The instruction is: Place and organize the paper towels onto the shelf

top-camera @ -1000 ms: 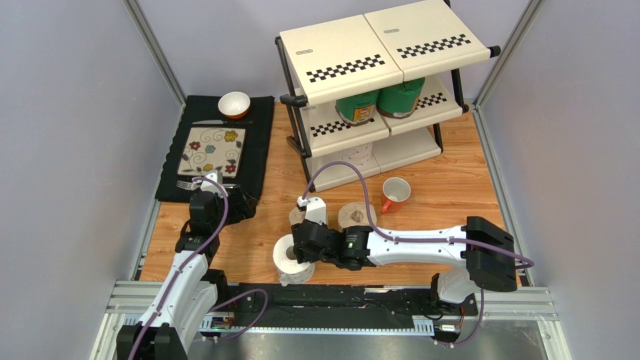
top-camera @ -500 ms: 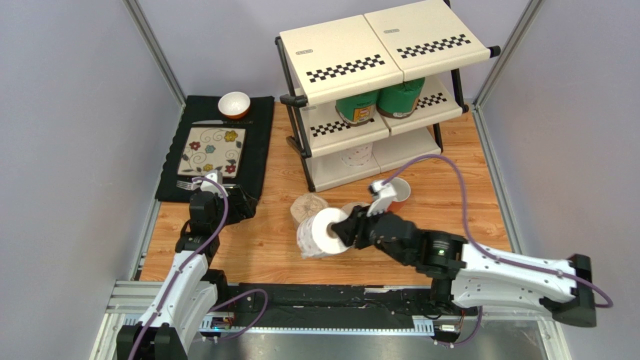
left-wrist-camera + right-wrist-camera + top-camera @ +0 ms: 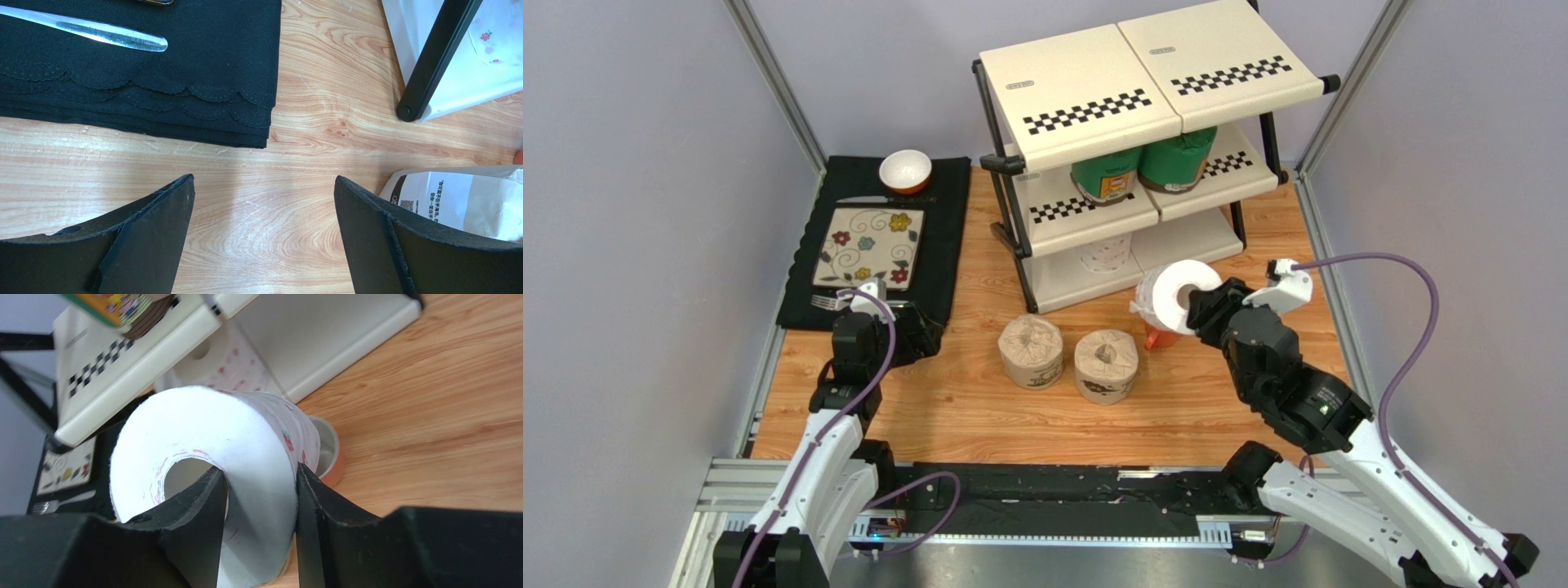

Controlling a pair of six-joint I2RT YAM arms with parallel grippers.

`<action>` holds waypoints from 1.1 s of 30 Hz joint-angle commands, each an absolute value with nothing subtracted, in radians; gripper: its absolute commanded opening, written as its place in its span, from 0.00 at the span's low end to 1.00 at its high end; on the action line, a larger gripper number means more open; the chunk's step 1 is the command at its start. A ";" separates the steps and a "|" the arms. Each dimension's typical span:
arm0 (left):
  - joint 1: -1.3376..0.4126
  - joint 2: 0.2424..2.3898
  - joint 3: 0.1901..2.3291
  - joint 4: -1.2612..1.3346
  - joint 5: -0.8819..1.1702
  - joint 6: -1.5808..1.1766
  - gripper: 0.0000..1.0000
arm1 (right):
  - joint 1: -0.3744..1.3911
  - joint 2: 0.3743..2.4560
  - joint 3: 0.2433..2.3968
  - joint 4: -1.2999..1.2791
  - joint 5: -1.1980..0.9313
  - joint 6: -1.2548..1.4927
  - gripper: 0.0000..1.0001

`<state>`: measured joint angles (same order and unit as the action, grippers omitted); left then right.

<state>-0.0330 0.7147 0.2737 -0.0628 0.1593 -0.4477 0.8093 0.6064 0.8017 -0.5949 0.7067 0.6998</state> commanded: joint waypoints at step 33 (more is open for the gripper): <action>-0.029 0.723 0.272 -0.015 0.189 -0.468 0.92 | 0.060 0.992 0.756 -0.015 0.431 0.761 0.34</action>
<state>-0.0330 0.7223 0.2737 -0.0570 0.1753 -0.4519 0.0673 0.9520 0.7395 -0.2256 0.4793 0.7452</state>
